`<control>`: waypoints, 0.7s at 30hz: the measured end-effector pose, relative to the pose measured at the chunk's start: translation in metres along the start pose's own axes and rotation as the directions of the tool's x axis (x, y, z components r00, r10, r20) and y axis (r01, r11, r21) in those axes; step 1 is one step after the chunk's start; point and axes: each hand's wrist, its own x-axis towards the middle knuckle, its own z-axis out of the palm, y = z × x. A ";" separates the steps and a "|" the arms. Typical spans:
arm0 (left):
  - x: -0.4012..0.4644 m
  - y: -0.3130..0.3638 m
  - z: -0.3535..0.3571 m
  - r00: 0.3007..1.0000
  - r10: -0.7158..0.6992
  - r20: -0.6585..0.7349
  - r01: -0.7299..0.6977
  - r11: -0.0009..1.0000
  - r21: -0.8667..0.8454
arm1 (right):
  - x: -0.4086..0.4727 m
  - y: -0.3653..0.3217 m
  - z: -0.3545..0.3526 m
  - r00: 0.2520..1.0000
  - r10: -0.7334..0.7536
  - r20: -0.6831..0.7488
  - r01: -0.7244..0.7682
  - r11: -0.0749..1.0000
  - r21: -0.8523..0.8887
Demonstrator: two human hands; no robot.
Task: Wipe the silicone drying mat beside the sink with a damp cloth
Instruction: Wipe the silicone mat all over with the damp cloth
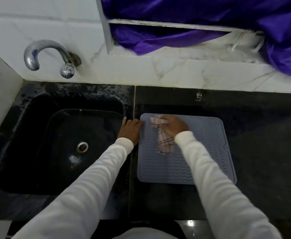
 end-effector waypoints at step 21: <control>0.002 0.010 0.003 0.999 0.025 0.029 -0.028 0.993 0.116 | -0.121 -0.048 0.121 0.985 -0.157 -0.067 0.129 0.941 -0.314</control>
